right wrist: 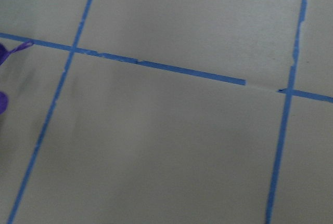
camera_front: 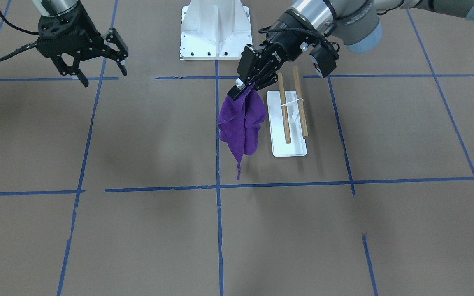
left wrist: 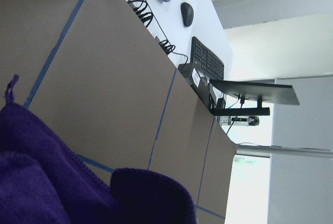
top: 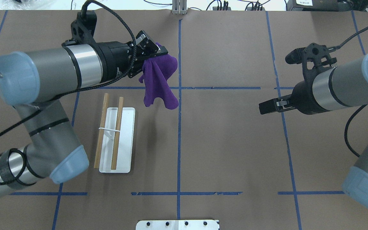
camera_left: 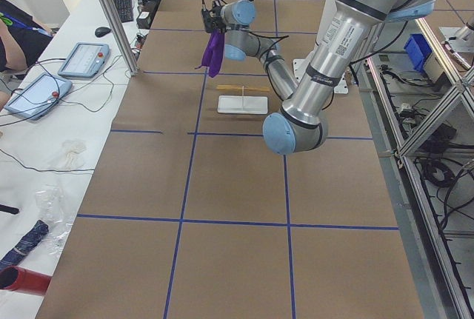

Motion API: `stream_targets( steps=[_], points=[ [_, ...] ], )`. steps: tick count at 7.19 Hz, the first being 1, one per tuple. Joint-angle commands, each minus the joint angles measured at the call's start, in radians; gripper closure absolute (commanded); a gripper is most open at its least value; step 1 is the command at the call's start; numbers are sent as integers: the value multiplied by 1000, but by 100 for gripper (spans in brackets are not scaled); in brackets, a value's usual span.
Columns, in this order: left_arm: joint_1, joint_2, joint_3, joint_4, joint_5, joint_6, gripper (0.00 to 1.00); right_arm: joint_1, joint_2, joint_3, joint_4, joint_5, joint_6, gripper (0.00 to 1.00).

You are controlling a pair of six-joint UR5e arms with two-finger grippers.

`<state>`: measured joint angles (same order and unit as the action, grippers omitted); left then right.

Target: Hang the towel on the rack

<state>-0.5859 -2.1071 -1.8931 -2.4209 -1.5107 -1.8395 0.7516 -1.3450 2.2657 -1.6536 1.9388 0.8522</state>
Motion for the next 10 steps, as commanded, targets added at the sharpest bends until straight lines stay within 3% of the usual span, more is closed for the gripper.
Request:
stream_targets(
  steps=[1,3,4,7,8,10],
  points=[
    [101,6,-169,302,185,82,100,122,3,-34,-205,31,-272,0],
    [232,22,-303,617,329,118,100,263,-38,-111,-221,148,-399,0],
    [273,48,-334,685,369,118,100,325,-51,-161,-219,195,-494,0],
    [281,237,-573,963,383,120,100,454,-95,-268,-213,278,-698,0],
    [269,310,-616,970,383,120,100,468,-95,-285,-213,293,-708,0],
    [213,412,-597,970,382,123,100,482,-95,-310,-189,331,-725,0]
  ],
)
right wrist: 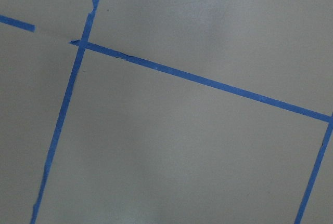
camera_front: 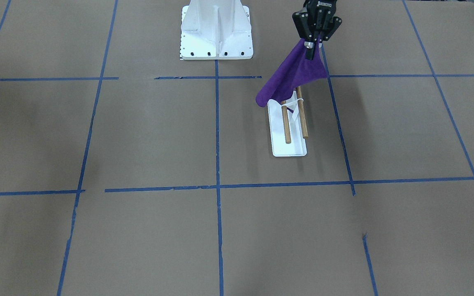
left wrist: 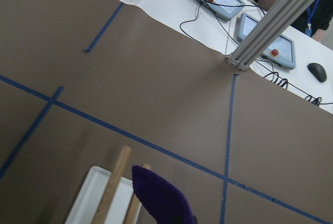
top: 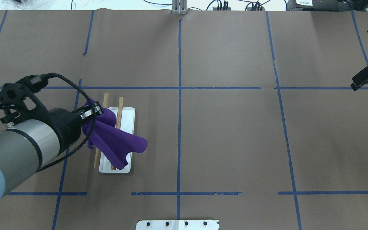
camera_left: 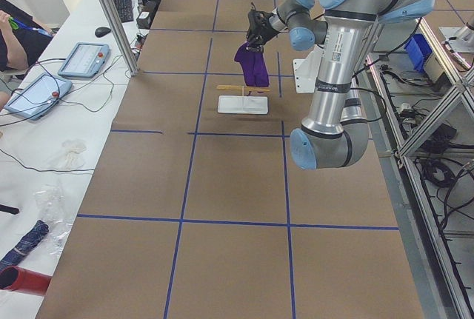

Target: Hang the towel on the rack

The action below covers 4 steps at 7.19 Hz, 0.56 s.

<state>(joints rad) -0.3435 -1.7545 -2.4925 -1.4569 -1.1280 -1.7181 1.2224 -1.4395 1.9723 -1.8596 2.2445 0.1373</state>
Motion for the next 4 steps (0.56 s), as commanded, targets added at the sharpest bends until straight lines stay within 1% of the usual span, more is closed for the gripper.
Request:
stream_targets(
  steps=[1,3,4],
  points=[
    [-31,53,38,6,-3,2,100,17,-1,-16,22,46,-10,0],
    [-38,3,157,-5,-6,12,100,29,-1,-16,22,63,-10,0],
    [-49,-19,216,-8,-1,62,1,43,-1,-18,22,64,-12,0]
  ],
)
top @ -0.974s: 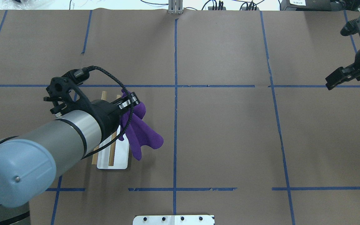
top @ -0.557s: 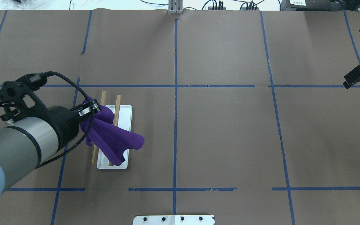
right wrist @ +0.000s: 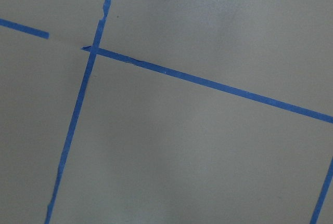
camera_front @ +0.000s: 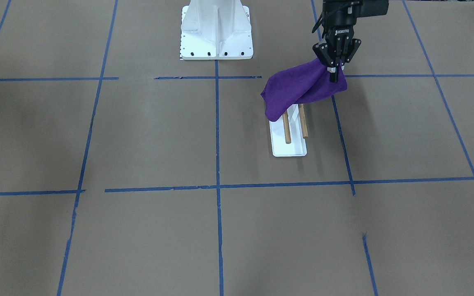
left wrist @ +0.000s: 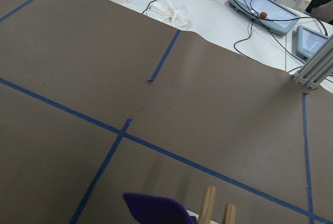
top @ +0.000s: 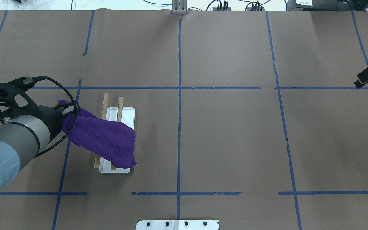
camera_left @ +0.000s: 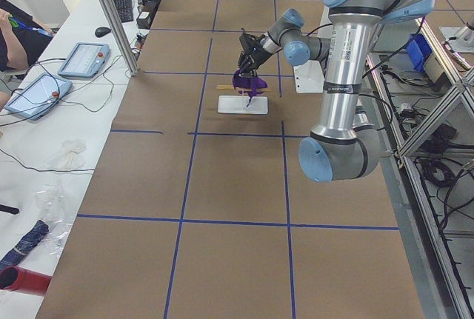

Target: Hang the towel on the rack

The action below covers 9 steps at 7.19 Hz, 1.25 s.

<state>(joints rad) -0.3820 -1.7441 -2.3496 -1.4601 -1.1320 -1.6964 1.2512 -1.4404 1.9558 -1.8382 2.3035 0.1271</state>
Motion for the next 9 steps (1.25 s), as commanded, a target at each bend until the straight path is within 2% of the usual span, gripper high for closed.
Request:
stream_targets(
  steps=[1,3,4,6,7,9],
  points=[
    [-53,-19,88,-23,0,78,0,27,0,-3,0,4,-6,0],
    [-144,78,93,-150,-8,229,0,68,-8,-27,0,4,-84,0],
    [-226,106,122,-255,-59,362,0,112,-9,-62,0,1,-152,0],
    [-479,127,200,-368,-385,726,0,230,-26,-183,0,-1,-356,0],
    [-635,126,275,-368,-560,946,0,269,-93,-195,2,-4,-353,0],
    [-856,123,436,-355,-827,1282,0,272,-120,-209,2,-3,-342,0]
  ],
)
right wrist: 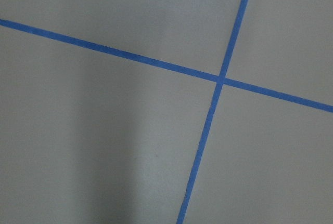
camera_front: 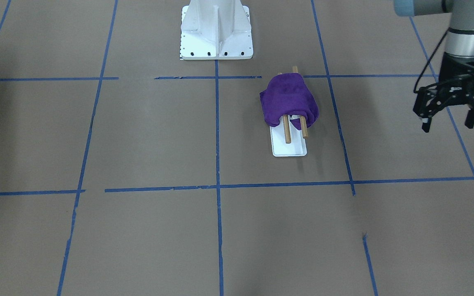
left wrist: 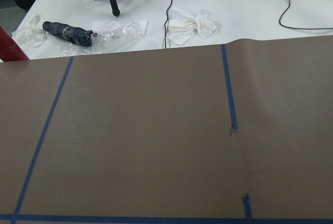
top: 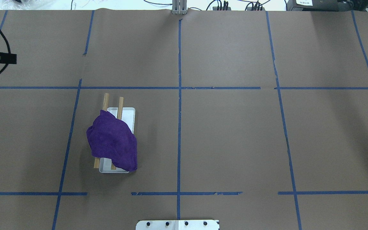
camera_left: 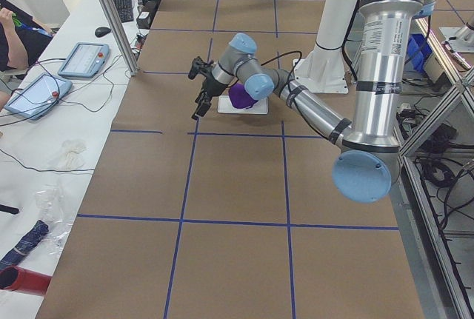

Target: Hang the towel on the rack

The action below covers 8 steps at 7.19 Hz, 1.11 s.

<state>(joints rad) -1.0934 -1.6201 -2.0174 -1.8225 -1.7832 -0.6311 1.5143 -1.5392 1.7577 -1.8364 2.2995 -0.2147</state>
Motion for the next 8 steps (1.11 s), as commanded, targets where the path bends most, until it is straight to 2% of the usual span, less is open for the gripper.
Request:
stream_targets(
  steps=[1,2,3,4,5,7,8],
  points=[
    [-221,-10,185,40,-346,334,0,12,-19,-7,31,8,1,0],
    [-276,0,242,49,-417,432,0,27,-15,-6,46,20,50,0],
    [-334,0,306,130,-464,577,0,36,-15,-9,51,32,108,0],
    [-392,-3,348,223,-470,693,0,47,-21,-10,65,52,110,0],
    [-439,0,353,274,-487,723,0,59,-22,-13,65,79,110,0],
    [-468,0,391,348,-591,723,0,69,-22,-39,65,104,109,0],
    [-468,3,402,351,-590,723,0,79,-22,-50,65,104,109,0]
  ],
)
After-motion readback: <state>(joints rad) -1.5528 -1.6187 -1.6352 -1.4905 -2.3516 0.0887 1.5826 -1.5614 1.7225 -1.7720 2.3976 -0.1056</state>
